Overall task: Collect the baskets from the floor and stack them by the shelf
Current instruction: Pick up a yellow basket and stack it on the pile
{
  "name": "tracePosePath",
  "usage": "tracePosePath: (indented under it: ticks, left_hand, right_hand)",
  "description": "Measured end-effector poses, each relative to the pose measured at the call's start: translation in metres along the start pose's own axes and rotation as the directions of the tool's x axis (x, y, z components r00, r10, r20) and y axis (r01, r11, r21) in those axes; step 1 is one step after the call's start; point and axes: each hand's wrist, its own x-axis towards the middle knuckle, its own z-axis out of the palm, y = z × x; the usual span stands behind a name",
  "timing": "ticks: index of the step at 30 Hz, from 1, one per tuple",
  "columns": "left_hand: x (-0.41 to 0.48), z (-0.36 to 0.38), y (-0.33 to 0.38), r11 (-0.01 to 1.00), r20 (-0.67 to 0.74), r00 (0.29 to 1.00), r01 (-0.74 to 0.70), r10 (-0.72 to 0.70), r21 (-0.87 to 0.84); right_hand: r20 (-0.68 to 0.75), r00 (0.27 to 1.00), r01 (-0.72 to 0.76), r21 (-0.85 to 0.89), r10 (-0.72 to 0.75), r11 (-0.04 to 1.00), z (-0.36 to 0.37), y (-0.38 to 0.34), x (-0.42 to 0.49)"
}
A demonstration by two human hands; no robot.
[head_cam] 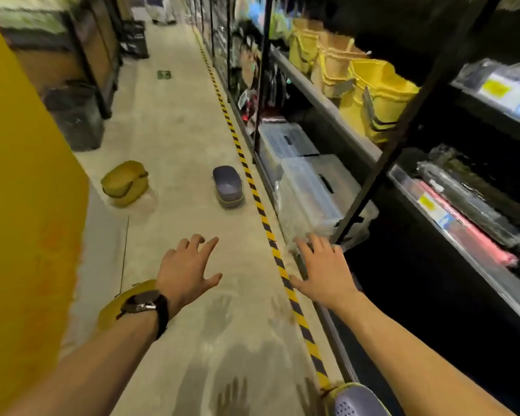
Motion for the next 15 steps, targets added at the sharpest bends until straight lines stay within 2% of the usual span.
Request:
tracePosePath:
  ticks: [7,11,15]
  left_hand:
    - [-0.037,0.012,-0.125,0.961,0.081,0.958,0.275,-0.276,0.019]
    - [-0.055,0.02,-0.177,0.915,0.119,0.907,0.401,-0.404,0.046]
    - [-0.07,0.025,-0.206,0.839,0.152,0.826,0.539,-0.543,0.071]
  right_hand:
    - [0.023,0.975,0.221,0.03,-0.222,0.975,0.007,-0.103,0.078]
    - [0.042,0.949,0.309,0.05,-0.311,0.95,0.015,-0.143,0.118]
    - [0.072,0.915,0.393,0.061,-0.396,0.918,0.03,-0.176,0.16]
